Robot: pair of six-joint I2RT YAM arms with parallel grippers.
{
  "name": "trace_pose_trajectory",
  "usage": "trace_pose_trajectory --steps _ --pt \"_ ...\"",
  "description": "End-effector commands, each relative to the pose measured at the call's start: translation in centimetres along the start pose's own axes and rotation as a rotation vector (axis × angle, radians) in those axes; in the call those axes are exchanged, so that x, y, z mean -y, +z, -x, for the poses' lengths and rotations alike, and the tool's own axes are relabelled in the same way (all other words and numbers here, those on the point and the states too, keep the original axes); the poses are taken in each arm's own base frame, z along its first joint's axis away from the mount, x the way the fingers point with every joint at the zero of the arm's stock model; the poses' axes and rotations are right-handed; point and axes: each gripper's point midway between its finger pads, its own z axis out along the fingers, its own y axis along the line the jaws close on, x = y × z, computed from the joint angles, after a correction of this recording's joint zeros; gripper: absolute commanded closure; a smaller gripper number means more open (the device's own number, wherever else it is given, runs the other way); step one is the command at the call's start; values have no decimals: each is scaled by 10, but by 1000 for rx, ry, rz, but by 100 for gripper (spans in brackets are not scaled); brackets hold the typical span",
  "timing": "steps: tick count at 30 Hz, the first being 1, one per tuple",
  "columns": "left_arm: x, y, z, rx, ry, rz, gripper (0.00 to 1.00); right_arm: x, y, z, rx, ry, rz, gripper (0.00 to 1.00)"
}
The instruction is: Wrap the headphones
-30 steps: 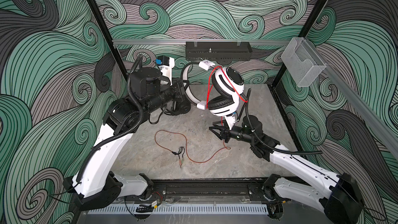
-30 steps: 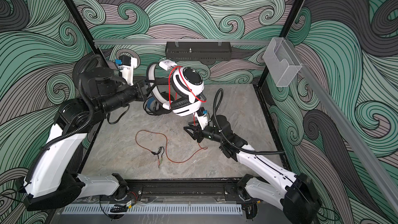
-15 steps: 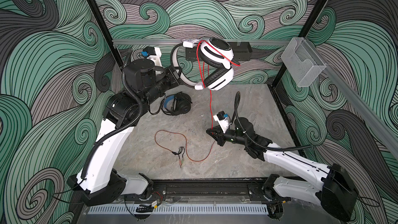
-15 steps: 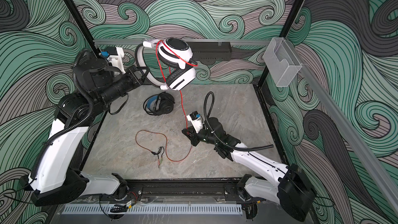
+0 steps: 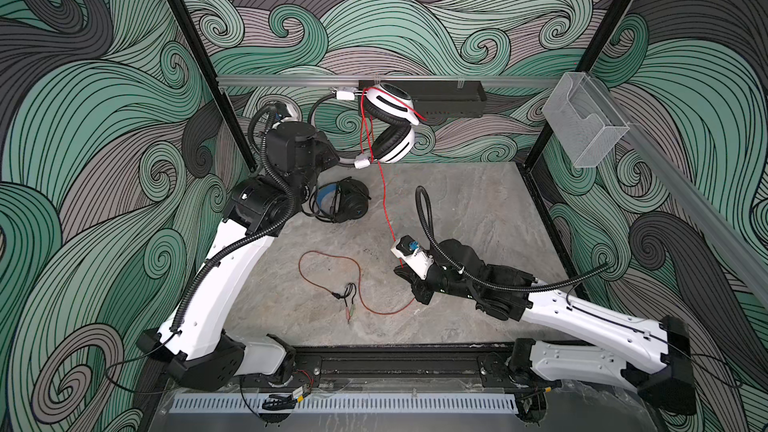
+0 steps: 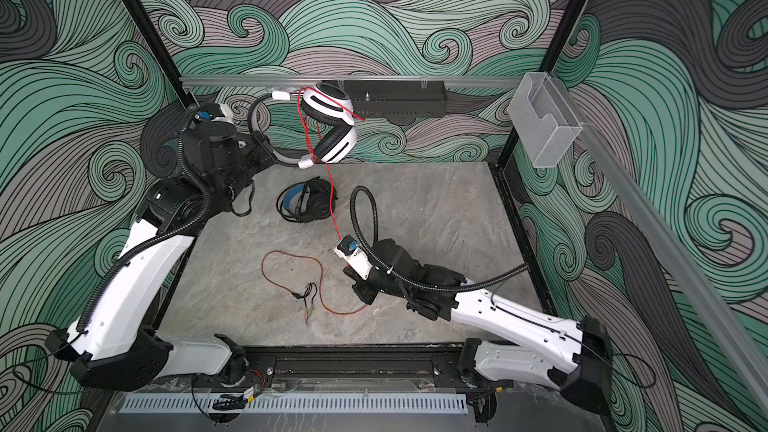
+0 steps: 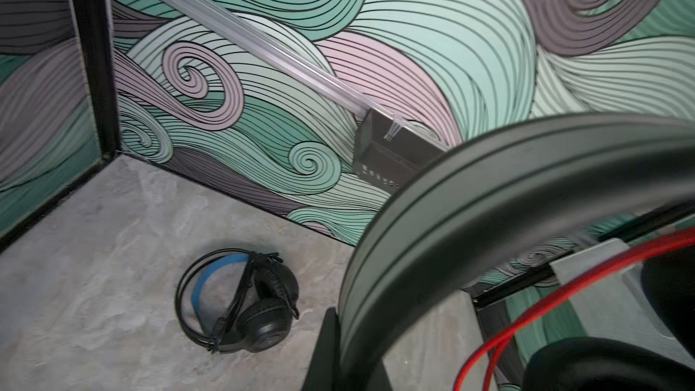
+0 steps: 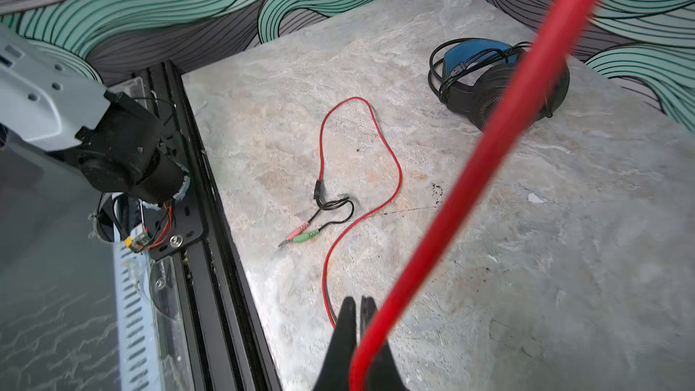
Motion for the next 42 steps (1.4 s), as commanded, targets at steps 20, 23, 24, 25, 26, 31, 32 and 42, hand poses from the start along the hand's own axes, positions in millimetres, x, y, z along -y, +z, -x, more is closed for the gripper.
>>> trace_pose_trajectory --steps 20,23,24,25,26,31,32,42 --pt "-21 -8 -150 -366 690 -100 100 72 -89 100 -183 -609 -317 100" --pt "-29 -21 -154 -384 710 -123 100 90 -101 104 -195 -621 -375 100" --pt "-31 -23 -158 -397 718 -130 100 95 -105 106 -191 -612 -385 100" --pt "-33 -26 -161 -410 729 -141 100 99 -110 108 -182 -602 -395 100" --pt "-34 -29 -165 -428 742 -158 100 103 -115 110 -174 -591 -405 100" --pt "-30 -43 -183 -500 774 -272 100 117 -122 111 -176 -547 -448 100" --pt "-30 -46 -188 -516 781 -295 100 121 -124 111 -176 -531 -459 100" --pt "-6 -90 -206 -589 728 -589 100 141 -126 99 -176 -400 -460 100"
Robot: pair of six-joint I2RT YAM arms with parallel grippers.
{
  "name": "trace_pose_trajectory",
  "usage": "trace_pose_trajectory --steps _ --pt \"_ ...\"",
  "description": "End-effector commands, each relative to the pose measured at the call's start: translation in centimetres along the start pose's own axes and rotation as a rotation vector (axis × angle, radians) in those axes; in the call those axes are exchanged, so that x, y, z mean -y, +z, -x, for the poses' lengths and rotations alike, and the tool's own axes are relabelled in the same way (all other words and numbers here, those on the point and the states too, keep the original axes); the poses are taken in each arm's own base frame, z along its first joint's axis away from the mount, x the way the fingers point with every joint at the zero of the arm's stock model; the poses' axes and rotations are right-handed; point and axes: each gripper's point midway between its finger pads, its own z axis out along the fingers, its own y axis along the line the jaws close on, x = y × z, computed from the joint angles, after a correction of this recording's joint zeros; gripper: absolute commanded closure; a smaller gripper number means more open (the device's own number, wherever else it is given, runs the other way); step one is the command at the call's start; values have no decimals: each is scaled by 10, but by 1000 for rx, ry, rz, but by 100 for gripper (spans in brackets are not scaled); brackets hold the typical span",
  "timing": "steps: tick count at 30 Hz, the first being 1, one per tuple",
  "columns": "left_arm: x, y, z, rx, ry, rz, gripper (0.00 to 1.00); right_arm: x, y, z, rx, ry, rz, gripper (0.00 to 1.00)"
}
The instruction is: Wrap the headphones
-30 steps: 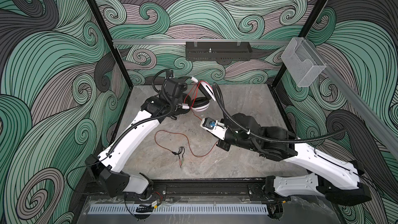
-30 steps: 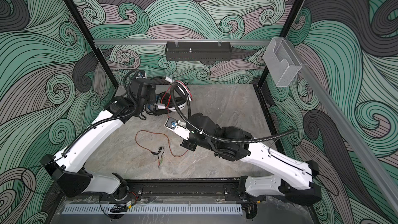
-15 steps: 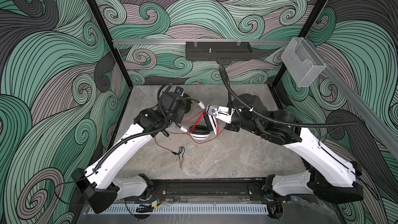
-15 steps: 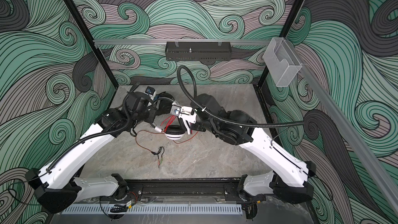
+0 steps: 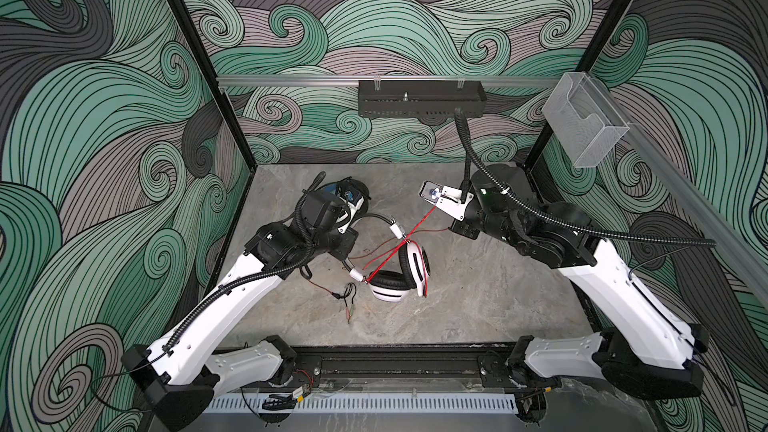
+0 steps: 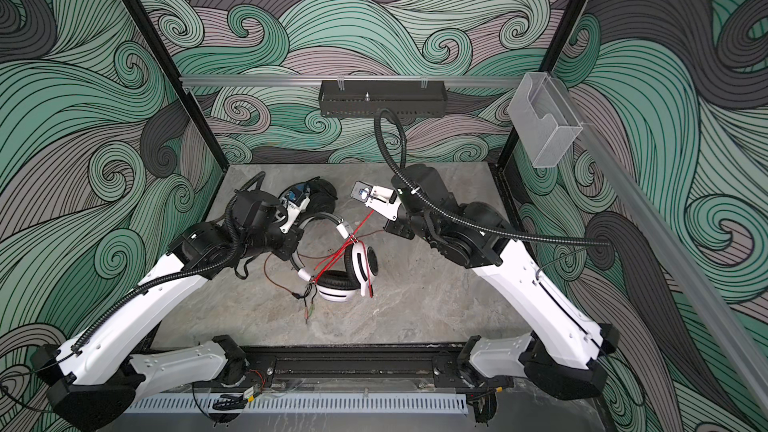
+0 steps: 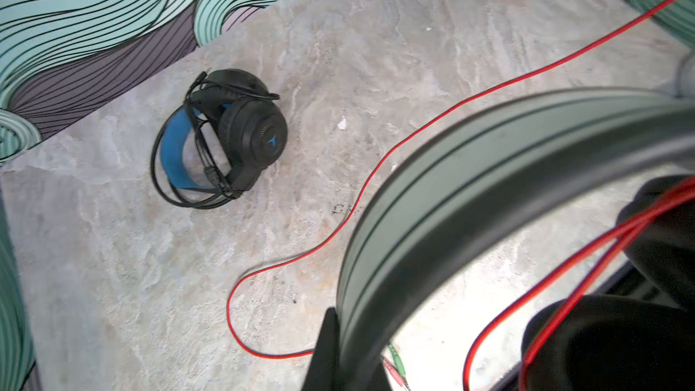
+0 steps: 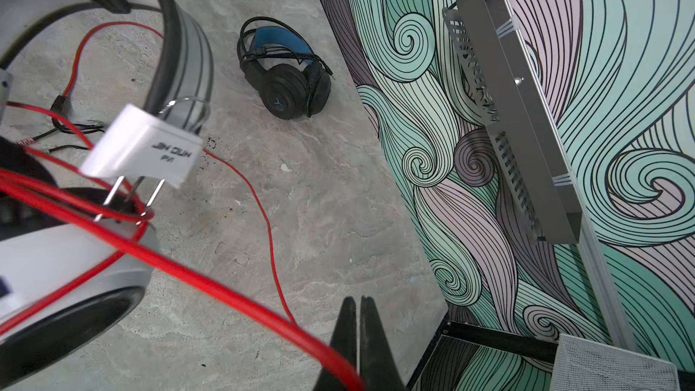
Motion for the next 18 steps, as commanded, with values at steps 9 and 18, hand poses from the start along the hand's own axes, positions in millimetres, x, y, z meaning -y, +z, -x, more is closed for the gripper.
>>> trace_pose_trajectory --steps 9,18 --pt "45 -74 61 256 -89 -293 100 -6 15 -6 88 227 52 100" --pt "46 -122 116 415 -164 -341 100 -2 21 1 254 418 92 95"
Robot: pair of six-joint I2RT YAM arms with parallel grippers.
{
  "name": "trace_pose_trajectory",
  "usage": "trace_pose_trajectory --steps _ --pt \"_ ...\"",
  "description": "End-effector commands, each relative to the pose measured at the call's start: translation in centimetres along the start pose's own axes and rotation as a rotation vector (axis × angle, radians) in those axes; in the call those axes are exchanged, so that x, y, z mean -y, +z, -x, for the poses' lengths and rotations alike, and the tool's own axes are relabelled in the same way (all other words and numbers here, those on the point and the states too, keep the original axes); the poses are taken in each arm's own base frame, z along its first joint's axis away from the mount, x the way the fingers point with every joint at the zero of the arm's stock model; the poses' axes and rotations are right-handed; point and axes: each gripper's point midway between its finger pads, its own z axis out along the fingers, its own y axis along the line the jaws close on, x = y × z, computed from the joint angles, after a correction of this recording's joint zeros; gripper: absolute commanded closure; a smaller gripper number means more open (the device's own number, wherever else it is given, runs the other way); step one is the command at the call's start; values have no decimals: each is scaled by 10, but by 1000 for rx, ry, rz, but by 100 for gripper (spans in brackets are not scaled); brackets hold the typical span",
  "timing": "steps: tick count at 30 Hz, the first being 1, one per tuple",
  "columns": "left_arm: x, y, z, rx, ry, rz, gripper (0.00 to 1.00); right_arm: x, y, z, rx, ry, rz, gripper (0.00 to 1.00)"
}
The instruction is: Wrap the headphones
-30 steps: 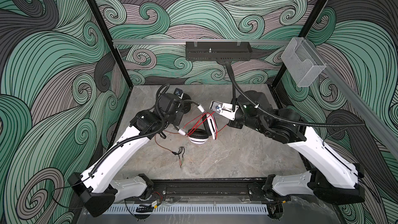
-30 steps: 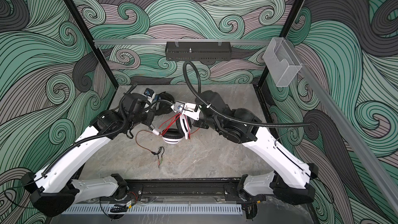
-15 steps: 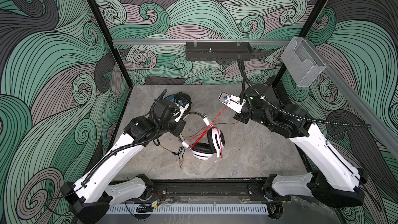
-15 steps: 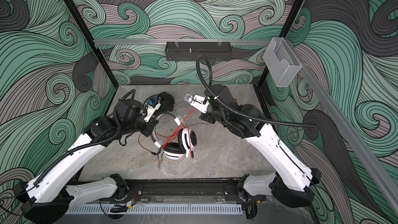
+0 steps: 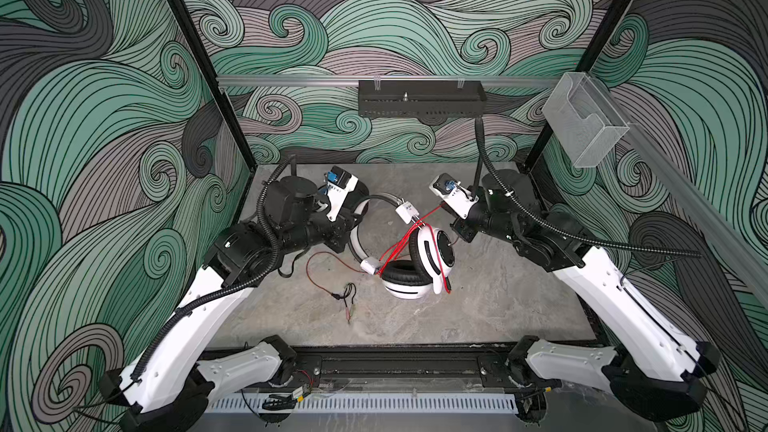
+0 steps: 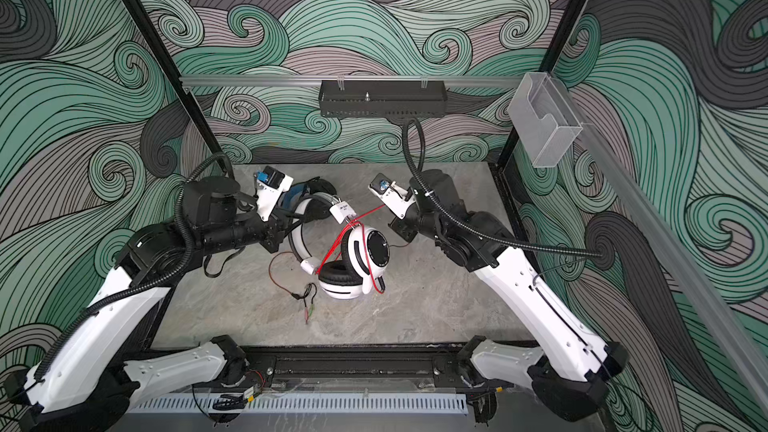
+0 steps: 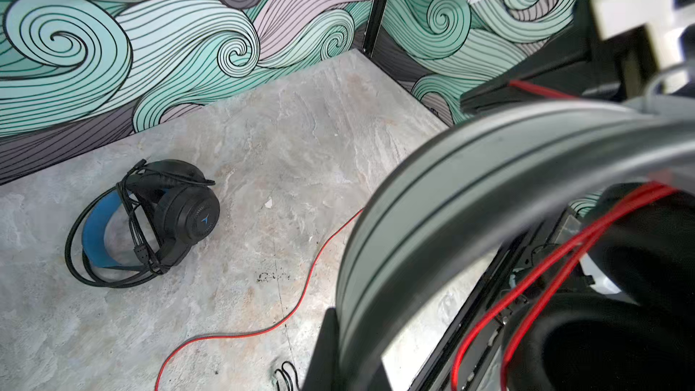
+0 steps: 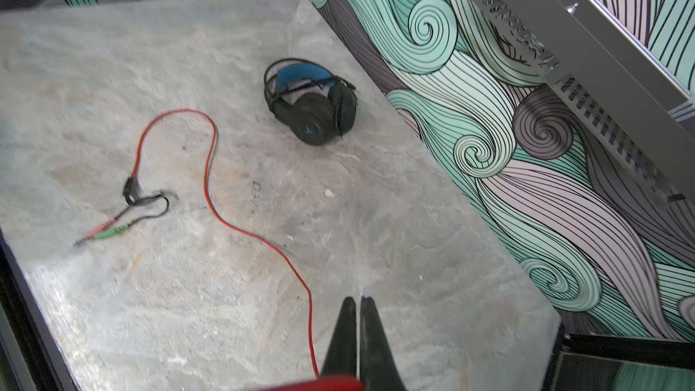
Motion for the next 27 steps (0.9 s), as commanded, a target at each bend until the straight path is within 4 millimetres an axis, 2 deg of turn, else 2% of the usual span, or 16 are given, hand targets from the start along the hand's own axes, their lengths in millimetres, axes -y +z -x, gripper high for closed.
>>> trace_pose_trajectory --steps 1,4,11,13,16,23,27 --pt "30 -25 51 160 -54 -134 100 1 -6 28 165 81 26 93" --pt "36 -34 70 209 -72 -158 100 -3 -10 41 310 115 55 81" --pt "41 -53 109 322 -142 -179 100 -2 -6 55 506 280 124 67" --pt "39 -56 117 342 -166 -170 100 -8 -6 60 551 310 181 60" --pt "39 -61 128 372 -189 -166 100 -18 -2 62 567 329 253 57" --pt "42 -69 149 418 -220 -183 100 -23 25 51 549 394 284 52" --pt "38 -69 153 435 -249 -169 100 -33 50 45 537 449 347 51"
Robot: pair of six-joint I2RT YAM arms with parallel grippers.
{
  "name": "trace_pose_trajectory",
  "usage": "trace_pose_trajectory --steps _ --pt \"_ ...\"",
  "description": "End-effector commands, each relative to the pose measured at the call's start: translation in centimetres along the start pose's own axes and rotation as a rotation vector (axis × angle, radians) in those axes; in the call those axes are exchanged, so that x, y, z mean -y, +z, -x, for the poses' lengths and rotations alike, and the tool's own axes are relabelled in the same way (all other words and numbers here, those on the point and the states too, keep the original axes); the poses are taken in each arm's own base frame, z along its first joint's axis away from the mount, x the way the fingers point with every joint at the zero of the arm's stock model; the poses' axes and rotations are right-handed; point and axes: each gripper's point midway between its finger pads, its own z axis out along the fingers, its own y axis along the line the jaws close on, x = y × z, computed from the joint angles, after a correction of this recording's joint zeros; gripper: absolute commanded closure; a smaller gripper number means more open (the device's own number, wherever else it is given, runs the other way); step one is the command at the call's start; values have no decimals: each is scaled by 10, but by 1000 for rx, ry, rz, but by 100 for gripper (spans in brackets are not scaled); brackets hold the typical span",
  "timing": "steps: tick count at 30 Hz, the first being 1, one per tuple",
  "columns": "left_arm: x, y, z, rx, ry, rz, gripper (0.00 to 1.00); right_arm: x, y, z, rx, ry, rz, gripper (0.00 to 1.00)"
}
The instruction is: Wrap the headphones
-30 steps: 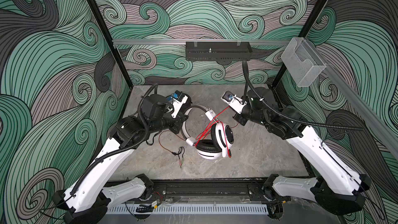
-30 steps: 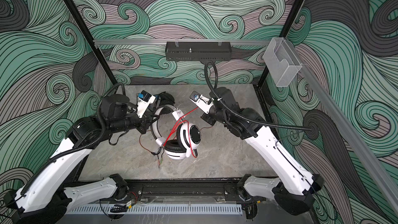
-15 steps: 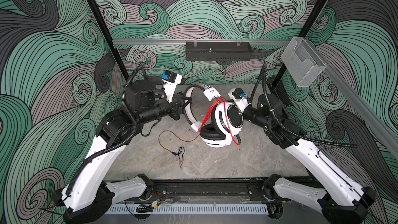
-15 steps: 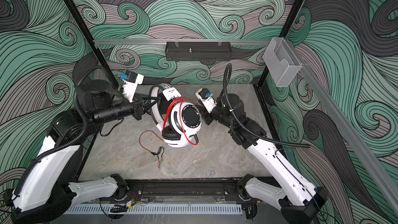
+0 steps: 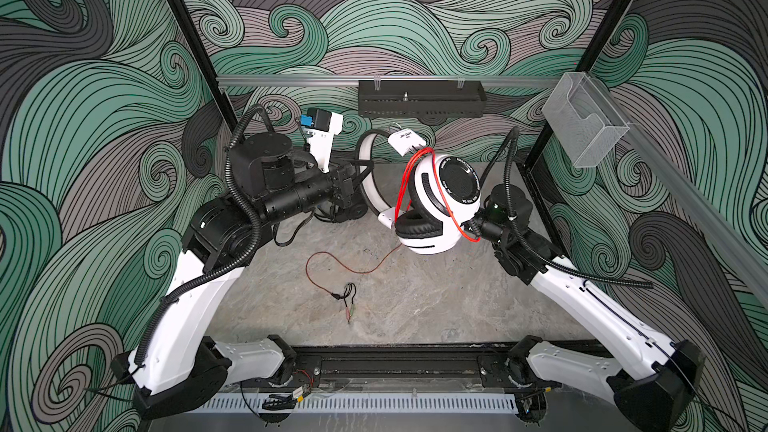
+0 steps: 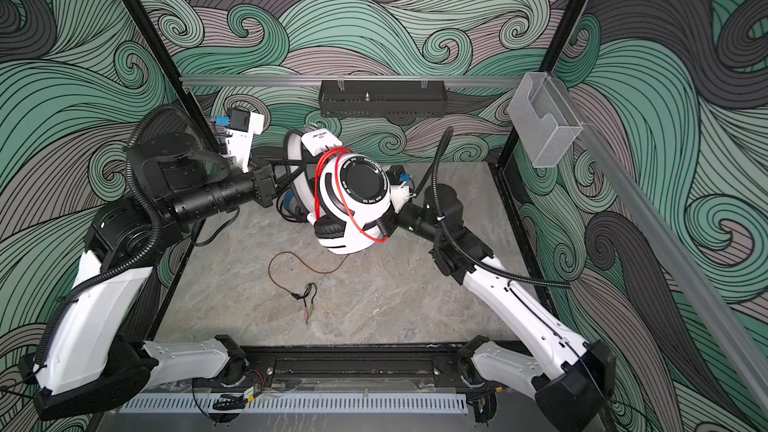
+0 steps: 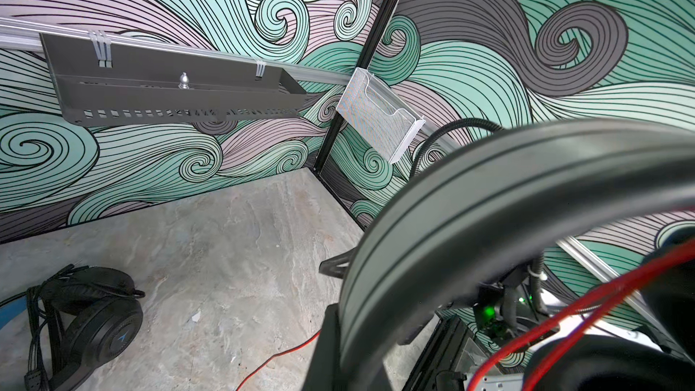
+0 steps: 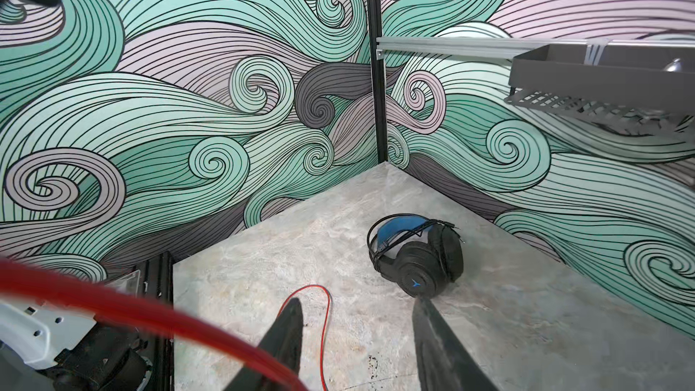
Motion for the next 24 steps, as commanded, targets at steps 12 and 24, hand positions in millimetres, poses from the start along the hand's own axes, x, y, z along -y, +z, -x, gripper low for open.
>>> trace_pose_trajectory --steps 12,24 --pt "5 -23 58 249 -124 -1 100 4 35 -52 -20 196 82 56" --pt "0 -22 58 254 -173 -3 100 1 65 -64 -10 262 116 48"
